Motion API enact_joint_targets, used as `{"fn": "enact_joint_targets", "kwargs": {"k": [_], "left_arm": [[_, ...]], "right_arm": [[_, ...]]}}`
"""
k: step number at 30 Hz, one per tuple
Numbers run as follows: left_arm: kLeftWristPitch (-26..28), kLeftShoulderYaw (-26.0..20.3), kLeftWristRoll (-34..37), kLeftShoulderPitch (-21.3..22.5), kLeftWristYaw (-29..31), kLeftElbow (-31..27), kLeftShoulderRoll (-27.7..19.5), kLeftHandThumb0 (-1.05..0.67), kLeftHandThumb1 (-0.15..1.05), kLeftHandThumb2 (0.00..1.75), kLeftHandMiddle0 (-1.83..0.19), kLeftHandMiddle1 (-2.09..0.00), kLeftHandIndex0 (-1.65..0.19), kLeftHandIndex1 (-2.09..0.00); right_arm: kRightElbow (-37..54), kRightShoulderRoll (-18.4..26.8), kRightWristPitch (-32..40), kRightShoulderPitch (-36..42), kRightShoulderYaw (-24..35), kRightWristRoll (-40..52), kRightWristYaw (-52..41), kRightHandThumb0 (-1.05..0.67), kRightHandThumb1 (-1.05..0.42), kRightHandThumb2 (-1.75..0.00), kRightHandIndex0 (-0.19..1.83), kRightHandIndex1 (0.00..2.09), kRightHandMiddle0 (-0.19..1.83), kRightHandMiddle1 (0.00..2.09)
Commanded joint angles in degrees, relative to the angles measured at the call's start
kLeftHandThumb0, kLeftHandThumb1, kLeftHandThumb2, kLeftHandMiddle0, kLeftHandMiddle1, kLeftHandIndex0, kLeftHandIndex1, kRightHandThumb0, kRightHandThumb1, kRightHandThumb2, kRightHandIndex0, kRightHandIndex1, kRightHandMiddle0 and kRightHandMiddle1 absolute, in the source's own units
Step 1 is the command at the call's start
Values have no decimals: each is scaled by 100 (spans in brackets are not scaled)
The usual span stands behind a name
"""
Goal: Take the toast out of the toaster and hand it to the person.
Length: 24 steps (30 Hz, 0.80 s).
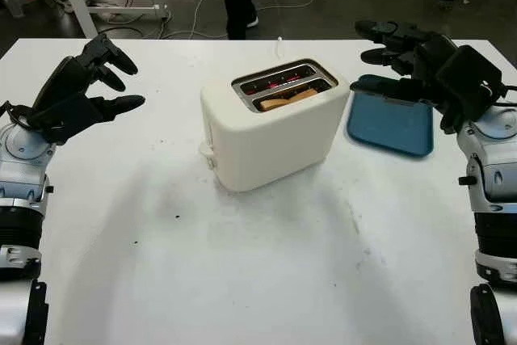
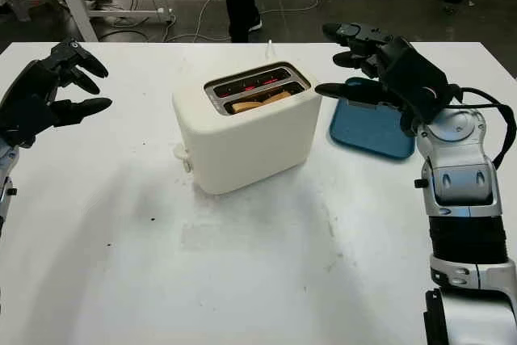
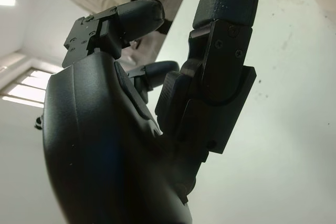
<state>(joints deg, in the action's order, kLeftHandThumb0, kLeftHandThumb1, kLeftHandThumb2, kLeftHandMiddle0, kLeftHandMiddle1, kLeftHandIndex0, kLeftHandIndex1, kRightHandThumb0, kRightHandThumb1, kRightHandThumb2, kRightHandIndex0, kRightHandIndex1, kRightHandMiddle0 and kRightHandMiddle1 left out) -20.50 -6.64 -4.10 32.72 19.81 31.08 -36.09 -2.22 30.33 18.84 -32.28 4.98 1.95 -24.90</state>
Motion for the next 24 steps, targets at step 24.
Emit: {"fn": "enact_joint_targets", "kwargs": {"k": [24], "left_arm": [[-162, -81, 106, 95, -169, 81, 72, -105, 92, 18, -33, -162, -24, -157]], "right_arm": [[64, -50, -19, -64, 88, 116, 56, -37, -74, 0, 1, 83, 43, 1]]}}
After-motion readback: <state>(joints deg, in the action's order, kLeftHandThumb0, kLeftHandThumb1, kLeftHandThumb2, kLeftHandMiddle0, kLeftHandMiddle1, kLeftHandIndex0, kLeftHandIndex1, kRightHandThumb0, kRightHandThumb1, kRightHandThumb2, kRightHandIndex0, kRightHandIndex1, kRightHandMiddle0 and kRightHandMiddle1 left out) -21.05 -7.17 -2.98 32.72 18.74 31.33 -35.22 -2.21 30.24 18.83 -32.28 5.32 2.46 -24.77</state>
